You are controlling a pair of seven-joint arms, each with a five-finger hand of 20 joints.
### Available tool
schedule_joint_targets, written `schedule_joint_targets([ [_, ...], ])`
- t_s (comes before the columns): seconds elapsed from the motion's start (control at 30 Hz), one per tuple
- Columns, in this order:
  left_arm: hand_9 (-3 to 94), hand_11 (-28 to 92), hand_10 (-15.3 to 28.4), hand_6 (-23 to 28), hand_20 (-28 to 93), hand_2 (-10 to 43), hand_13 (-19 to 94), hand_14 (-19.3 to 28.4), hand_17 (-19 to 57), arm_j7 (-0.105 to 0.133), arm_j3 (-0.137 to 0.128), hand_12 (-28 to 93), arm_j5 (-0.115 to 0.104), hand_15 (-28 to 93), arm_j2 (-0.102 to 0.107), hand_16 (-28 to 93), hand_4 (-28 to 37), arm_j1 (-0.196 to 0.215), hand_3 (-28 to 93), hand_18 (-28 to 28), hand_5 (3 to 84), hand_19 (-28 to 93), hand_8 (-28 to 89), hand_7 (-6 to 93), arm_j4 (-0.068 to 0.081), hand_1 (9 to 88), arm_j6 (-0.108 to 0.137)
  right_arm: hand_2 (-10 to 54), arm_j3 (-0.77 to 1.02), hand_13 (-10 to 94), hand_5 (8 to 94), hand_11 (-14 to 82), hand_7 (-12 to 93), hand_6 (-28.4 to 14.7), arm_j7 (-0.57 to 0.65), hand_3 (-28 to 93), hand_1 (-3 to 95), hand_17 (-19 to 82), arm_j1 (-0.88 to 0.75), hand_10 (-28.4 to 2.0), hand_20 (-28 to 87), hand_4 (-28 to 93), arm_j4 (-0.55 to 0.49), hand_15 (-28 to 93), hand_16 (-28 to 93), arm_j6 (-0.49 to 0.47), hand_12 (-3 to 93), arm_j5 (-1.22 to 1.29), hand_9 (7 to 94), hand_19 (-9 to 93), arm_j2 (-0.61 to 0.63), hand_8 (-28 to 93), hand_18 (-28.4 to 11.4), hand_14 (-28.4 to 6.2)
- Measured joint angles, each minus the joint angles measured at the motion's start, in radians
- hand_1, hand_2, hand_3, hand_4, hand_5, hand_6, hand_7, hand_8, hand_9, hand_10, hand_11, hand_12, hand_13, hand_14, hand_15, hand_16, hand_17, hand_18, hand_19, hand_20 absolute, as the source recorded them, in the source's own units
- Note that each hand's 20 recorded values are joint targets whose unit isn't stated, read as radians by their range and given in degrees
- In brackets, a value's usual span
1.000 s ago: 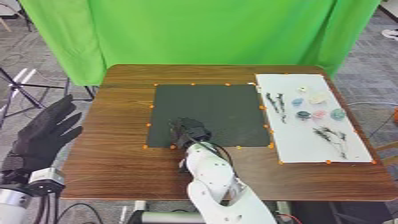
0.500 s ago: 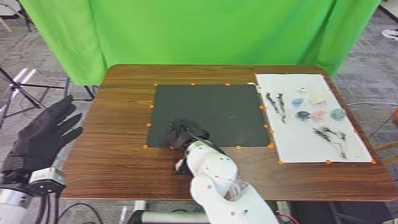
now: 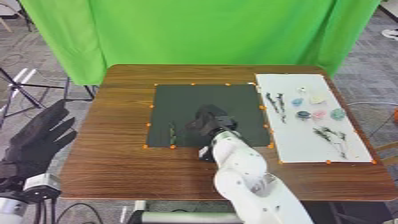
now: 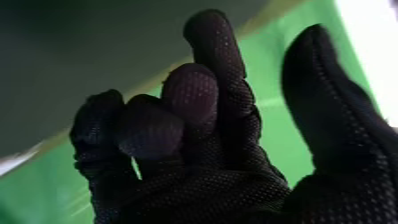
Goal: Arrange flowers
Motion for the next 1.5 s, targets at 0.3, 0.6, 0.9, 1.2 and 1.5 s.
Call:
schedule_joint_targets([
  [0.3, 16.8, 9, 8.3, 0.1, 9, -5.3, 13, 11.4, -11.7, 0.023, -0.002, 21, -0.001, 13, -0.003, 8, -28.3, 0.031, 70, 17.5, 21.0, 32, -10, 19.0, -0.006, 23.4, 0.014, -9.5, 0.246, 43, 43.4, 56.1, 46, -6.9, 0.085, 80, 27.7, 15, -0.039, -17.1, 52, -28, -0.107, 76, 24, 0.204, 36.7, -0.104, 43.5, 76, 0.283, -17, -21.6, -14.5],
  [0.6, 16.8, 9, 8.3, 0.1, 9, -5.2, 13, 11.4, -11.8, 0.026, -0.013, 21, -0.001, 13, -0.003, 8, -28.3, 0.038, 71, 17.5, 21.0, 32, -10, 19.0, -0.007, 23.3, 0.015, -9.5, 0.524, 38, 42.4, 52.7, 35, -10.0, 0.221, 75, 24.7, 13, -0.245, -19.7, 52, -28, -0.171, 74, 22, -0.069, 36.3, -0.068, 39.4, 75, 0.489, -12, -22.3, -16.2],
  [0.9, 16.8, 9, 8.3, 0.1, 10, -4.9, 13, 11.5, -11.9, 0.015, -0.020, 21, 0.004, 13, -0.018, 8, -28.3, 0.036, 71, 17.5, 20.9, 32, -10, 19.1, -0.007, 23.3, 0.011, -9.5, 0.642, 36, 43.1, 48.3, 28, -11.8, 0.275, 64, 22.0, 11, -0.370, -21.0, 53, -28, -0.181, 72, 22, -0.218, 36.3, 0.022, 39.1, 73, 0.521, -9, -22.9, -17.5],
  [1.2, 16.9, 9, 8.4, 0.1, 10, -4.8, 13, 11.7, -11.9, 0.011, -0.021, 21, 0.004, 14, -0.021, 8, -28.3, 0.038, 71, 17.6, 21.0, 32, -10, 19.1, -0.009, 23.3, 0.011, -9.5, 0.696, 36, 43.6, 46.9, 27, -12.0, 0.298, 68, 19.5, 11, -0.416, -21.1, 54, -28, -0.163, 72, 21, -0.275, 35.9, 0.094, 39.7, 72, 0.500, -8, -23.0, -17.6],
  [1.5, 16.9, 9, 8.4, 0.1, 9, -4.8, 13, 11.7, -11.9, 0.007, -0.021, 20, 0.006, 14, -0.023, 8, -28.3, 0.038, 71, 17.6, 20.9, 33, -10, 19.2, -0.009, 23.2, 0.011, -9.5, 0.688, 43, 47.8, 50.3, 31, -9.2, 0.311, 74, 20.0, 13, -0.422, -18.7, 54, -28, -0.136, 73, 22, -0.325, 36.1, 0.094, 45.6, 73, 0.485, -9, -23.3, -16.4],
])
